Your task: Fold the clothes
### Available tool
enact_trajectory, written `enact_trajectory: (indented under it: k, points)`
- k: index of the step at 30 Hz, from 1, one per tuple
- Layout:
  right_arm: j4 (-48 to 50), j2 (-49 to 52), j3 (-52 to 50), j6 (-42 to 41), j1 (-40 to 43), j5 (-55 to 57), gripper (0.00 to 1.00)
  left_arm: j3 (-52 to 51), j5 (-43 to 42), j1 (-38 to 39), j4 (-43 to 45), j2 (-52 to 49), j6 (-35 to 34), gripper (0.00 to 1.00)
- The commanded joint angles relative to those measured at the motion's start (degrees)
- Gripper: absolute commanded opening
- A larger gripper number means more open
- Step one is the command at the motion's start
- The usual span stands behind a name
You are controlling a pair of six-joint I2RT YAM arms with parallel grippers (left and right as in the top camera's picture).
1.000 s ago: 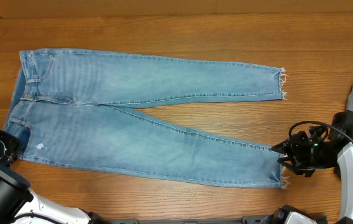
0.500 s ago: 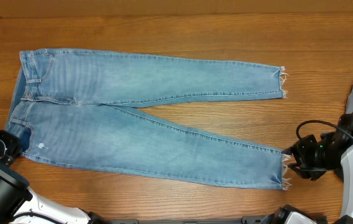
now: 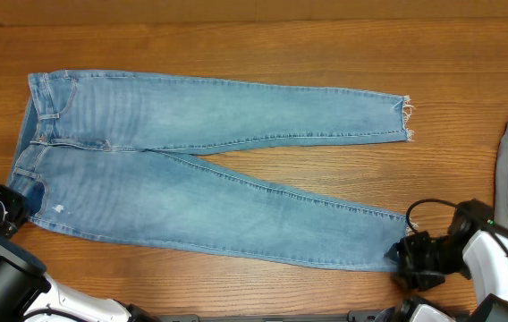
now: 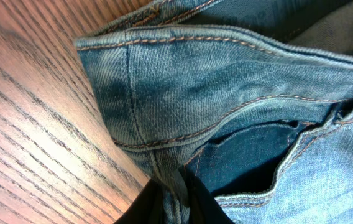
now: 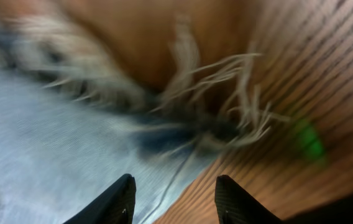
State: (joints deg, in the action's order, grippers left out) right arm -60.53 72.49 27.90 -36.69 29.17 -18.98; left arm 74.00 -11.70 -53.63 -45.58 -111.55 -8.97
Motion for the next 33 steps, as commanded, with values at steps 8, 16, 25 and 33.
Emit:
enact_trajectory:
  k: [8,16,25,33]
  points:
    - [5.75,0.17,-4.59,-4.24,0.15,2.62,0.23,0.96,-3.26,0.39,0.2,1.49,-0.04,0.17]
    - [-0.13,-0.5,-0.72,1.66,0.15,1.68,0.04,1.14,-3.41,0.39,0.15,1.53,-0.04,0.17]
    - [-6.88,-6.54,8.31,4.13,0.15,-0.37,0.04,3.48,-3.41,0.42,-2.47,2.01,-0.04,0.16]
    - [-12.74,-7.72,13.9,5.46,0.15,-0.57,0.04,10.36,-7.45,0.39,-8.17,3.74,0.28,0.14]
